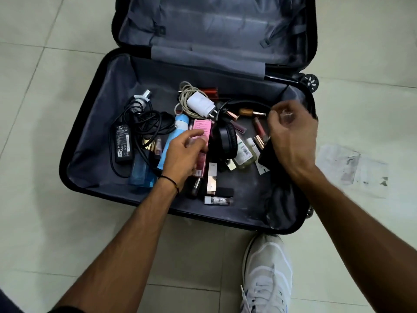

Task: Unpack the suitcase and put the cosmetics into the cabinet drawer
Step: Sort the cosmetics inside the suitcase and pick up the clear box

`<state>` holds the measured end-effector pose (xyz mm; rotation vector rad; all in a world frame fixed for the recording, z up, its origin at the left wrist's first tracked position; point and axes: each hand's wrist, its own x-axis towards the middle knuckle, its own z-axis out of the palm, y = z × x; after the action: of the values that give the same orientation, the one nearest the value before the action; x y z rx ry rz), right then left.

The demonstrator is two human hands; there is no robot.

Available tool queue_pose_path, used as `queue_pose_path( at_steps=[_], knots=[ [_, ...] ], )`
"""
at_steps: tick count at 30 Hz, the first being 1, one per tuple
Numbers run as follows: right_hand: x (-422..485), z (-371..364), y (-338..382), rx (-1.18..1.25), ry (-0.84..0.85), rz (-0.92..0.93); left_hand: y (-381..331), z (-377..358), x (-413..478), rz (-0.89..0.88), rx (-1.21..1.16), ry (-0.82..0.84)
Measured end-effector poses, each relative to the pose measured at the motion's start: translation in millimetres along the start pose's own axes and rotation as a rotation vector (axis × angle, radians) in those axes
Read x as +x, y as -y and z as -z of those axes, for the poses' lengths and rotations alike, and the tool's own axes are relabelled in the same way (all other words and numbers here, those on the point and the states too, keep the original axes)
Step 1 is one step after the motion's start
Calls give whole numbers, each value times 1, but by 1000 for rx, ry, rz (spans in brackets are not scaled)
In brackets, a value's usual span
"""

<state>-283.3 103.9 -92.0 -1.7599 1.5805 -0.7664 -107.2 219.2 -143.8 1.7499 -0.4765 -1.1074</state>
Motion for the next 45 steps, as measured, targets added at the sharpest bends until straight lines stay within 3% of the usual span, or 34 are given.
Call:
queue_pose_path(
  at_steps=[2,4,6,12,19,23,27,34,40,43,45],
  knots=[
    [-16,-10,2,73,223,81,4,8,2,-34,94,-158],
    [-28,-23,2,-65,491,187,10,15,5,-32,336,-246],
    [-36,-31,5,-270,607,289,11,20,2,21,536,-234],
    [-24,-37,3,-379,458,322,1,29,-7,185,771,-30],
    [-41,-41,-5,-416,379,434,-5,23,-16,183,870,172],
    [-64,-37,-24,-375,465,502,8,11,-23,37,753,82],
    [-70,-33,-41,-415,633,326,19,4,-25,1,612,-106],
    [-69,-33,-54,-495,540,21,20,-2,-24,125,621,52],
    [-72,-33,-51,-556,601,48,19,-3,-21,240,577,150],
    [-74,-33,-48,-521,544,95,20,-9,-28,305,531,269],
    [-76,-36,-46,-475,499,138,21,-13,-31,262,582,218]
  ],
)
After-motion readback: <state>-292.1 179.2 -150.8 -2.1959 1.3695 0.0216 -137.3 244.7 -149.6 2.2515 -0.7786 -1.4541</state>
